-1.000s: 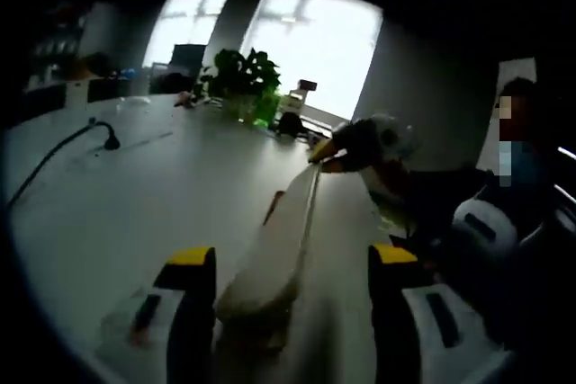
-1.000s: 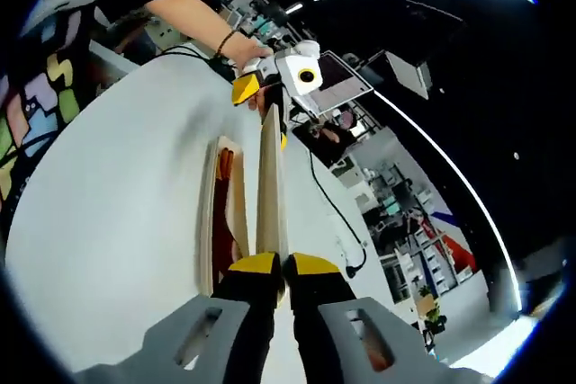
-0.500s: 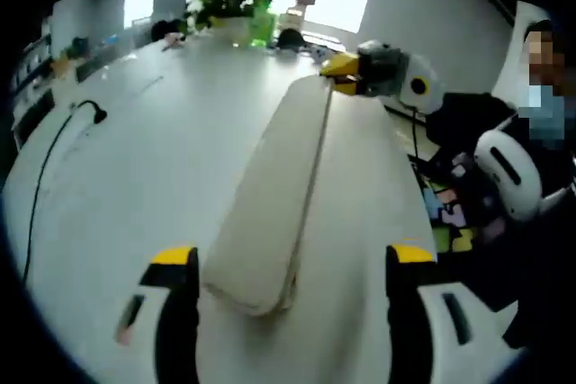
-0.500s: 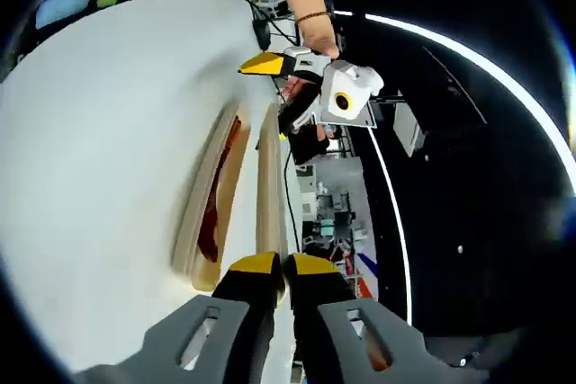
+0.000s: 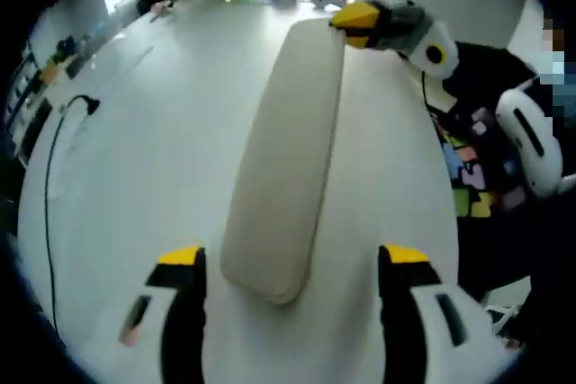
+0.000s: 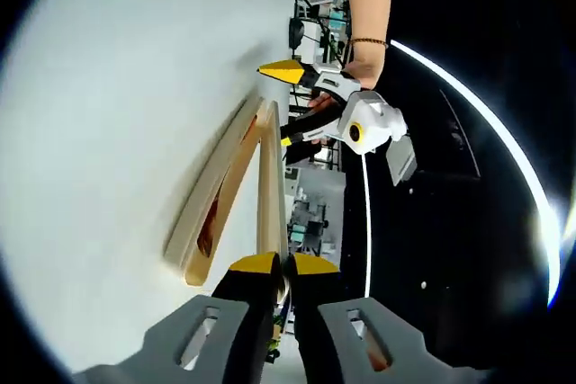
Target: Arrange the utensils inside the cutlery case until each visible utensil rests in its matching compartment.
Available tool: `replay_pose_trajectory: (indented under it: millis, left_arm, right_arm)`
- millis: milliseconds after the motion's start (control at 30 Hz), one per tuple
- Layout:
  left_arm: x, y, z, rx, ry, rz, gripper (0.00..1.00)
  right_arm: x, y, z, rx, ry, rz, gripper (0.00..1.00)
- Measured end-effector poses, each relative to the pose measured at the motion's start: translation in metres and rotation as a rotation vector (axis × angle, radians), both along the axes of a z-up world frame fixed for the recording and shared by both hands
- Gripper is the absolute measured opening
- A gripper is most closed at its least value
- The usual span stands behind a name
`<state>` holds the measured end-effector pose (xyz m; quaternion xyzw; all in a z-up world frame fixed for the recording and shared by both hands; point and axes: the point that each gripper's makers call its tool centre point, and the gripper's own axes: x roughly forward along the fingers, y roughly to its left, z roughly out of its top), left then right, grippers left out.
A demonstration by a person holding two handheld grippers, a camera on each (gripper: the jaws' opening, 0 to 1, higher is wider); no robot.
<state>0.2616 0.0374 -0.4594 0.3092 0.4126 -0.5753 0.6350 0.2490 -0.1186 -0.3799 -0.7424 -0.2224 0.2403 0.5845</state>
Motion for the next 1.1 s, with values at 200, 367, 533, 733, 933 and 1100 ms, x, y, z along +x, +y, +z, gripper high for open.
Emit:
replay_pose_trajectory:
  millis: [200, 367, 533, 733, 933, 1100]
  left_arm:
    - [0.003, -0.002, -0.003, 0.018, 0.011, -0.008, 0.77]
    - [0.007, -0.003, -0.004, 0.036, 0.014, -0.012, 0.73]
    - [0.011, -0.006, -0.005, 0.046, 0.008, -0.012, 0.67]
    - [0.013, -0.005, -0.009, 0.072, -0.002, -0.025, 0.57]
    - [0.011, -0.006, -0.012, 0.086, -0.002, -0.037, 0.54]
    - [0.014, -0.005, -0.013, 0.095, -0.025, -0.041, 0.49]
  right_arm:
    - [-0.002, 0.001, -0.001, -0.014, -0.026, 0.022, 0.03]
    - [-0.004, 0.001, -0.002, -0.011, -0.035, 0.047, 0.03]
    - [-0.004, 0.0, -0.005, 0.009, -0.02, 0.068, 0.03]
    - [-0.003, -0.002, -0.011, 0.012, 0.011, 0.083, 0.03]
    - [0.0, -0.004, -0.018, 0.011, 0.041, 0.103, 0.04]
    - [0.001, -0.006, -0.026, 0.006, 0.076, 0.111, 0.05]
